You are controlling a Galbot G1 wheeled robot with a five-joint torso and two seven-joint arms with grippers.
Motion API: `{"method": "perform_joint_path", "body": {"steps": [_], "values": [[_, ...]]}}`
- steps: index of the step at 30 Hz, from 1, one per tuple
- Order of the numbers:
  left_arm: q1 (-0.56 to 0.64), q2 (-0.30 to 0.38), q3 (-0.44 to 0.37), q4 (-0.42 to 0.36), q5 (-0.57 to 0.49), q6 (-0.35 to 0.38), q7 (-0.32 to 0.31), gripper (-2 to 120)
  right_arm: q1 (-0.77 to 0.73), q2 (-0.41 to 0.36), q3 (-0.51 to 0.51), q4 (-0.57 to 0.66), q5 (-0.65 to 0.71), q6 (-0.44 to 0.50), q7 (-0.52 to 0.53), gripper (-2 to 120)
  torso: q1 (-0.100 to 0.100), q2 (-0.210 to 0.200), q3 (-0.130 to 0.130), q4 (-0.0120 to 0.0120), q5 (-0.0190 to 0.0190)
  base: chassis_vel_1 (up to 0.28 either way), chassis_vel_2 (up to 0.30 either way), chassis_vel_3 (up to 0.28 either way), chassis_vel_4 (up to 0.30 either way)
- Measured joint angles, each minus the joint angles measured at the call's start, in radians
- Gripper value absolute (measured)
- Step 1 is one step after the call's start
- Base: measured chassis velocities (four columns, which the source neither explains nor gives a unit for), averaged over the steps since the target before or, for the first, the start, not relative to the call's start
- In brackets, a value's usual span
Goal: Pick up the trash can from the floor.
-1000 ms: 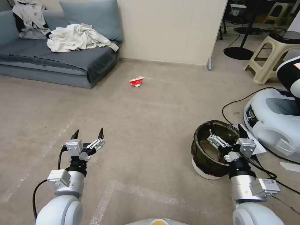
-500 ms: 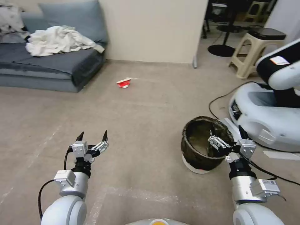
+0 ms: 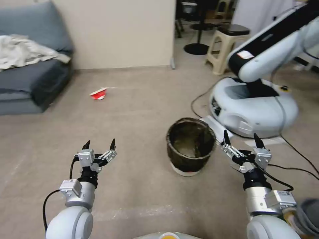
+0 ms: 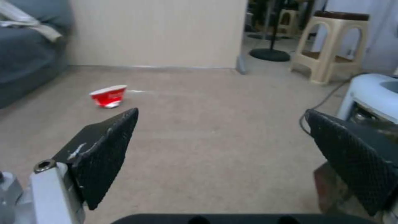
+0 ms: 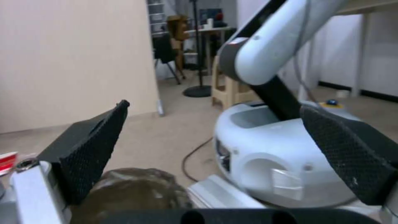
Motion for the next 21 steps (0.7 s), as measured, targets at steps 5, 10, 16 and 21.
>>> {"method": "perform_joint_path", "body": {"steps": [5,10,16,21], "values": [[-0.003,0.000,-0.001,0.004,0.000,-0.002,-0.003,100,0.000,0.000,-0.001,-0.003,0.001,0.009,0.000,100,0.000,0.000,0.000,0.0007,0.0000,-0.022,-0.031,-0.028,-0.042],[-0.005,0.001,0.001,0.006,-0.001,-0.003,-0.003,100,-0.001,0.001,-0.002,-0.004,0.002,0.014,0.000,100,0.000,0.000,0.000,0.0004,0.0000,0.000,0.000,0.000,0.000],[-0.005,0.001,0.004,0.010,-0.001,-0.007,-0.004,100,-0.001,0.002,0.003,-0.009,0.002,0.030,-0.011,100,0.000,0.000,0.000,0.0004,0.0000,0.000,0.000,0.000,0.000],[-0.004,0.003,0.005,0.012,0.000,-0.021,0.008,100,-0.004,0.004,0.007,-0.013,0.004,0.043,-0.017,100,0.000,0.000,0.000,0.0004,0.0000,0.000,0.000,0.000,0.000]]}}
